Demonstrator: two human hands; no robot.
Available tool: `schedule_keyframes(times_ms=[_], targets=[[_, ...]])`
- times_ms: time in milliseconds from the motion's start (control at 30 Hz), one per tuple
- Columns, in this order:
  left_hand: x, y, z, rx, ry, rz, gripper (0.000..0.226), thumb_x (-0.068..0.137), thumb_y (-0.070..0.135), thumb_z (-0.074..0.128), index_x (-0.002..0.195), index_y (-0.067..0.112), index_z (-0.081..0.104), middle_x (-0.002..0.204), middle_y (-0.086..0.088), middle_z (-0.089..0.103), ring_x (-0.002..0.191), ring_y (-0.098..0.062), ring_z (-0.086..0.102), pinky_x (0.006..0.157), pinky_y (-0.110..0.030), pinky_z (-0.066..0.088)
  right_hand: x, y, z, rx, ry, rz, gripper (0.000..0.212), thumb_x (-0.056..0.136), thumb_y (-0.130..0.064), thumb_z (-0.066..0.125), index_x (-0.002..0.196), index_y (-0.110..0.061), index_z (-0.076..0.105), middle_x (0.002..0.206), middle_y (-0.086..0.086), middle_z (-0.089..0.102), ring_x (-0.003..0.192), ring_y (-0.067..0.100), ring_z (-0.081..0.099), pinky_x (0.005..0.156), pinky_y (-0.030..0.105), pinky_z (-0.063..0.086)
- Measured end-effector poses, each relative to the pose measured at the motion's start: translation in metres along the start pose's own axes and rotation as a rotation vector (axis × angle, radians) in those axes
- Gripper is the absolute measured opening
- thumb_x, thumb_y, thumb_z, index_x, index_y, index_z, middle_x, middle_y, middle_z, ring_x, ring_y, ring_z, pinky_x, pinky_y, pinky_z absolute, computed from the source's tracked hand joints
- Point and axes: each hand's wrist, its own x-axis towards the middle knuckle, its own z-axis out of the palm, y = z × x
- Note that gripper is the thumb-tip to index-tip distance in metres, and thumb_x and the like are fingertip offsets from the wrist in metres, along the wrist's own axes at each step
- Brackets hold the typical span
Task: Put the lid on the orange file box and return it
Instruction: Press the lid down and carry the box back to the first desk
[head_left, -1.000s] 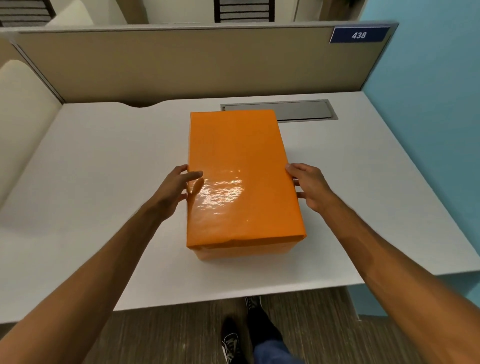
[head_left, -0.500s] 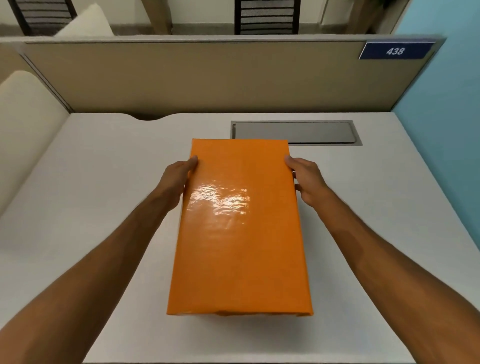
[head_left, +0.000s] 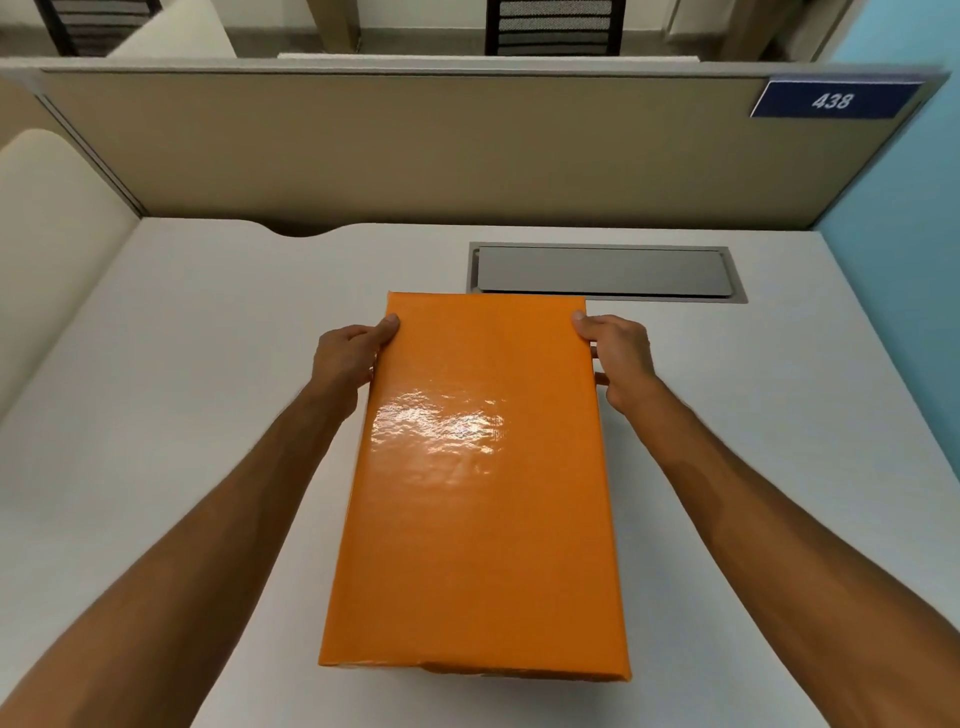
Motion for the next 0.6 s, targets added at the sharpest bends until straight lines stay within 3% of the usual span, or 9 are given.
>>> schedule_keyframes(times_ms=[200, 300, 500, 600], targets=[[0.000, -0.005, 0.002, 0.049, 0.060, 0.036, 0.057, 0.081, 0.052, 0.071, 0.119, 0.009, 0.069, 0.117, -0.008, 0.070, 0.103, -0.028, 0.065, 0.092, -0.047, 0.053, 0.003, -0.002, -0.001, -0.024, 0.013, 0.028, 0.023, 0.091, -0.037, 0.068, 0.104, -0.018, 0.065, 0.106, 0.004, 0.069, 0.101, 0.029, 0.065, 0.084, 0.049, 0.055], [-0.005, -0.004, 0.003, 0.074, 0.060, 0.078, 0.059, 0.085, 0.051, 0.068, 0.130, 0.015, 0.062, 0.127, -0.010, 0.065, 0.113, -0.030, 0.063, 0.096, -0.049, 0.052, -0.002, -0.003, -0.002, -0.039, 0.007, 0.024, 0.024, 0.090, -0.041, 0.067, 0.101, -0.019, 0.066, 0.108, 0.006, 0.069, 0.101, 0.028, 0.065, 0.087, 0.052, 0.054], [-0.028, -0.009, -0.009, 0.122, -0.114, 0.139, 0.054, 0.097, 0.040, 0.055, 0.147, 0.025, 0.044, 0.138, -0.012, 0.059, 0.117, -0.030, 0.061, 0.100, -0.053, 0.050, -0.031, 0.007, -0.006, -0.056, -0.092, -0.004, 0.022, 0.098, -0.047, 0.052, 0.103, -0.028, 0.063, 0.101, -0.003, 0.069, 0.092, 0.019, 0.066, 0.064, 0.033, 0.051], [-0.050, -0.024, -0.025, 0.078, -0.208, 0.096, 0.055, 0.097, 0.037, 0.056, 0.149, 0.031, 0.040, 0.138, -0.006, 0.059, 0.115, -0.027, 0.061, 0.096, -0.056, 0.048, -0.053, 0.019, -0.013, -0.037, -0.181, 0.021, 0.027, 0.100, -0.044, 0.049, 0.118, -0.028, 0.061, 0.112, -0.002, 0.070, 0.095, 0.016, 0.067, 0.068, 0.033, 0.051]])
